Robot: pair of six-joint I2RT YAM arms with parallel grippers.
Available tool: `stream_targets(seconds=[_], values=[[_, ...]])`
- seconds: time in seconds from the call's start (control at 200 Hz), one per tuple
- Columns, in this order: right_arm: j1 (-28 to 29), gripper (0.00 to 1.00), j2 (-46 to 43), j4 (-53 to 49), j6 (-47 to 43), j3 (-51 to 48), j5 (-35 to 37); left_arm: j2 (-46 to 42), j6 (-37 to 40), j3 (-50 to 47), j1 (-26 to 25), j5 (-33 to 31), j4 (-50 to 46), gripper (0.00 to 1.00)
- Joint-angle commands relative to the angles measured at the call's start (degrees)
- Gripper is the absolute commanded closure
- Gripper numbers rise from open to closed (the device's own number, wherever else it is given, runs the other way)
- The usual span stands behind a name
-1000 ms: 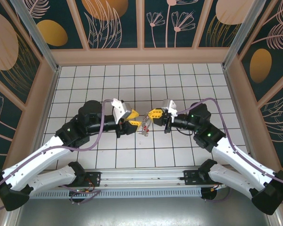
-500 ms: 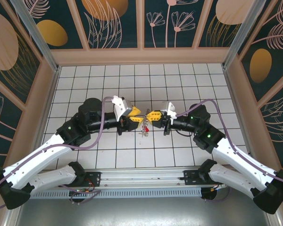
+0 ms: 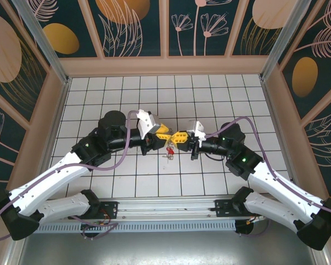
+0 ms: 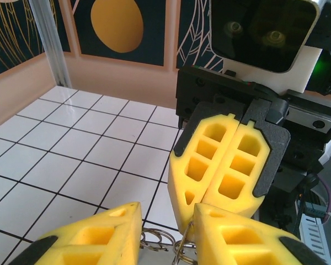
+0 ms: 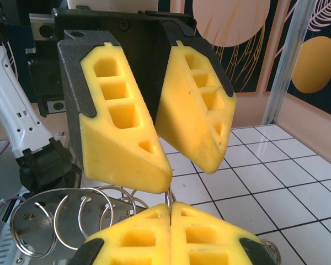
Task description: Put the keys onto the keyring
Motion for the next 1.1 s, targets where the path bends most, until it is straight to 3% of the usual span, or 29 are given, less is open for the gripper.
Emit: stream_targets(seconds=[0.0, 0.626, 0.886, 1.091], values=[[0.6, 1.00, -1.2, 3.9, 0.2, -0.1, -1.0, -0.1, 1.4, 1.3, -0.2, 0.4, -0.6, 0.69], [0.6, 1.00, -2.0, 5.6, 2.3, -0.1, -2.7, -1.9, 1.5, -1.0, -0.2, -1.1, -1.3, 0.70], [0.5, 1.00, -2.0, 7.8, 3.5, -0.3, -3.8, -2.0, 1.6, -0.7, -0.2, 0.0, -2.5, 0.80], [0.3, 1.00, -1.6, 7.7, 4.2, 0.3, -5.1, -2.2, 2.0, -0.6, -0.2, 0.5, -3.3, 0.79]])
